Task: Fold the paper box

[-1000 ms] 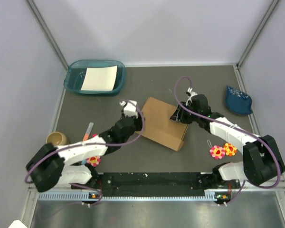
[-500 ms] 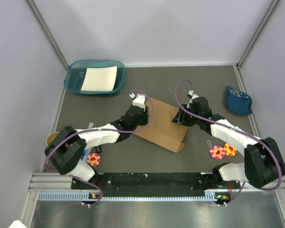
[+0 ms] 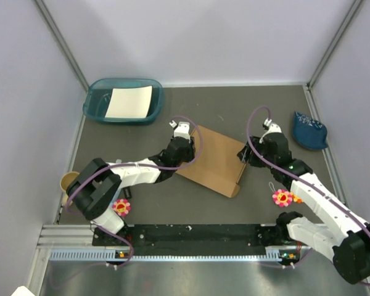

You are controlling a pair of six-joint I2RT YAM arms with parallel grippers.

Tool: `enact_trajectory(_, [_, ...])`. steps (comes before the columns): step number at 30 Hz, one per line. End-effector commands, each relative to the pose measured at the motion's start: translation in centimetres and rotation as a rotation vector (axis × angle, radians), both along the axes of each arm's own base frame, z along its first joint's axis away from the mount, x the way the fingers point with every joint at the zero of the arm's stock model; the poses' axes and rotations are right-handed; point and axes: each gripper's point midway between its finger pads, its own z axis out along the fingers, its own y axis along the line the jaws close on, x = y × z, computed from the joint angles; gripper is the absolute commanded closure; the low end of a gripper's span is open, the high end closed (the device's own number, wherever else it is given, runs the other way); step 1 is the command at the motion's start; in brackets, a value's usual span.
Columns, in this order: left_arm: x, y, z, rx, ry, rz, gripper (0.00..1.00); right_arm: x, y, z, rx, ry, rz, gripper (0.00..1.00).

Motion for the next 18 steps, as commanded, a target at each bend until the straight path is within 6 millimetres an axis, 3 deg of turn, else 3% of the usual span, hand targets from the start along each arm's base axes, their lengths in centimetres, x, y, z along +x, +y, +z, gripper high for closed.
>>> enact_trajectory(1, [-3.3,2.5,-5.2,0.097,0.170,0.013,0.56,-2.1,-1.3,-5.3,-0.019,0.152,-0.072,0.48])
enact_trajectory(5, [-4.1,3.3,-5.5,0.094,0.185,0.035,0.55,-3.1,-0.8,-8.3,0.001,0.248,-0.068,0.50])
enact_trajectory(8, [-4.5,4.1,-5.1,0.080,0.175,0.063,0.53,-3.4,-0.9,-9.6,-0.004,0.288,-0.080,0.51])
enact_trajectory(11, [-3.7,4.7,-2.3,0.039,0.096,0.102,0.44,-3.0,-0.9,-9.3,0.002,0.267,-0.091,0.51])
enact_trajectory(13, [-3.2,4.8,0.9,-0.024,0.021,0.109,0.37,-2.8,-0.9,-9.0,0.001,0.258,-0.092,0.50])
enact_trajectory(18, [-1.3,7.3,6.6,-0.143,-0.088,0.246,0.07,-2.1,-0.5,-9.2,-0.004,0.250,-0.065,0.49])
